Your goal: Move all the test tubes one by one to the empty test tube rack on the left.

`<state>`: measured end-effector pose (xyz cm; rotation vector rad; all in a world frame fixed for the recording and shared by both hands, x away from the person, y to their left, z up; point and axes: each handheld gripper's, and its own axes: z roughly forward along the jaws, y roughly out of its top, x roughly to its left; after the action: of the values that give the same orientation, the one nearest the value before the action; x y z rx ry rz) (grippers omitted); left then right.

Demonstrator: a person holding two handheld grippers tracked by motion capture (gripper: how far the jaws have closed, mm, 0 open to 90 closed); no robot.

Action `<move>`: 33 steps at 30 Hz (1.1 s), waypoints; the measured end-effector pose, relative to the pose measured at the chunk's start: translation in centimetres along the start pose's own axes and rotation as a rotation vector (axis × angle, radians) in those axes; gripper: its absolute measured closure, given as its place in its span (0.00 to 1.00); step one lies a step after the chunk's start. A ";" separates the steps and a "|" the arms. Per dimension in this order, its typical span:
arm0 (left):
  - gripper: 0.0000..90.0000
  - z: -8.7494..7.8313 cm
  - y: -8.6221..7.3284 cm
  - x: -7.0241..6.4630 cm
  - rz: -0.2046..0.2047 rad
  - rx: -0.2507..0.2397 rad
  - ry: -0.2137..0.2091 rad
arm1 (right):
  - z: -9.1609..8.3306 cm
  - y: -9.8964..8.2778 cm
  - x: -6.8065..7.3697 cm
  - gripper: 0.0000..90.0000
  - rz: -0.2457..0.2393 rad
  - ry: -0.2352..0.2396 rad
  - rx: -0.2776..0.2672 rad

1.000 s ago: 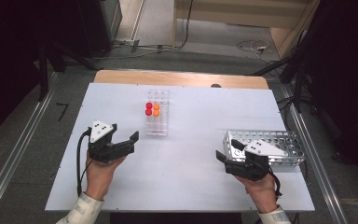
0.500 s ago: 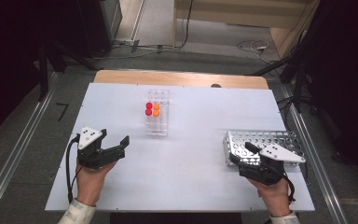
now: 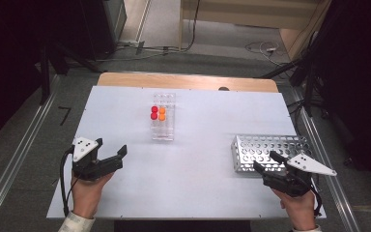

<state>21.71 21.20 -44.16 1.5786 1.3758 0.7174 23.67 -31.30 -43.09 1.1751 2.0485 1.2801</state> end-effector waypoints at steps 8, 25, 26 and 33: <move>0.16 -0.8 -0.6 0.6 0.001 -0.003 0.026 | -1.0 -0.5 -1.1 0.28 0.015 -0.024 -0.006; 0.15 -2.0 -1.9 2.6 -0.024 -0.002 0.091 | -2.7 -2.0 -4.3 0.28 0.058 -0.143 -0.003; 0.15 -1.9 -1.9 2.6 -0.024 -0.001 0.092 | -2.8 -2.1 -4.5 0.28 0.064 -0.151 -0.002; 0.15 -1.8 -2.2 2.8 -0.032 0.003 0.097 | -2.8 -2.6 -5.3 0.28 0.080 -0.176 0.015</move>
<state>19.78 24.36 -45.70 1.5386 1.4698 0.7816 23.33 -37.66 -44.42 1.3385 1.9048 1.1539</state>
